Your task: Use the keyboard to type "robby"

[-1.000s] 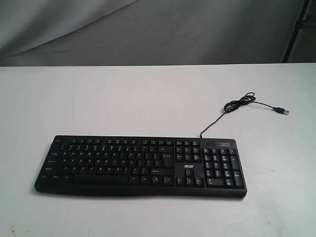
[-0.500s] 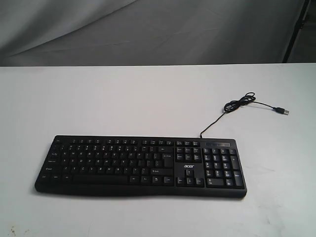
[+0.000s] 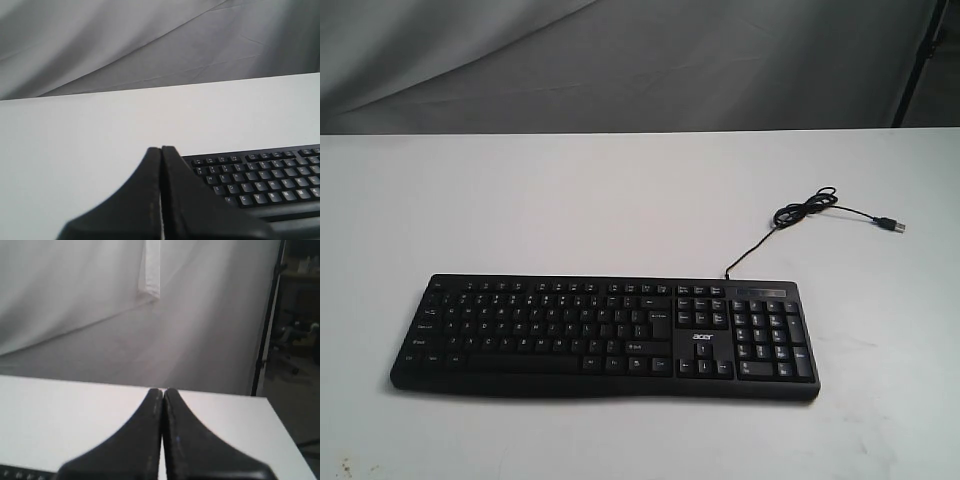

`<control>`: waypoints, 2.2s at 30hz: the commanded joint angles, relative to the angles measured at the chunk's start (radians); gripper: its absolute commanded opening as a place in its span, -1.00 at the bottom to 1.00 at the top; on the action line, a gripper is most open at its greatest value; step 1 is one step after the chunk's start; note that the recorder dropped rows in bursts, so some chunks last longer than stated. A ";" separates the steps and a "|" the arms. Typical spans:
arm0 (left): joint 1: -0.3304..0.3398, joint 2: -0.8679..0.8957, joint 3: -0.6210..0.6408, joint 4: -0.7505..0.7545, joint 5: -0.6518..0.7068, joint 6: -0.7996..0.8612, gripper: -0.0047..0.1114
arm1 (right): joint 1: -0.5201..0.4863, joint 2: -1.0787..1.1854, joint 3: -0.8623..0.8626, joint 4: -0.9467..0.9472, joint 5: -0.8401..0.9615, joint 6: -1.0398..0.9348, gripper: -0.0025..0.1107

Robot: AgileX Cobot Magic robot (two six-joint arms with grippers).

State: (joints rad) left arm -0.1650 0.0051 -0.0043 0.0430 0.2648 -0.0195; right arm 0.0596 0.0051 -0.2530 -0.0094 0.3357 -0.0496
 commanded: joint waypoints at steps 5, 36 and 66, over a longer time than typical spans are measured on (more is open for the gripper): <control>-0.006 -0.005 0.004 0.005 0.001 -0.003 -0.92 | -0.002 0.001 -0.039 0.001 -0.165 0.002 -0.96; -0.006 -0.005 0.004 0.005 0.001 -0.003 -0.92 | 0.563 1.314 -0.822 0.219 0.233 -0.011 -0.96; -0.006 -0.005 0.004 0.005 0.001 -0.003 -0.92 | 0.838 2.120 -1.238 0.294 -0.065 -0.146 -0.96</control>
State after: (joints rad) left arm -0.1650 0.0051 -0.0043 0.0430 0.2648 -0.0195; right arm 0.8943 2.1013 -1.4847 0.2783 0.3045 -0.1939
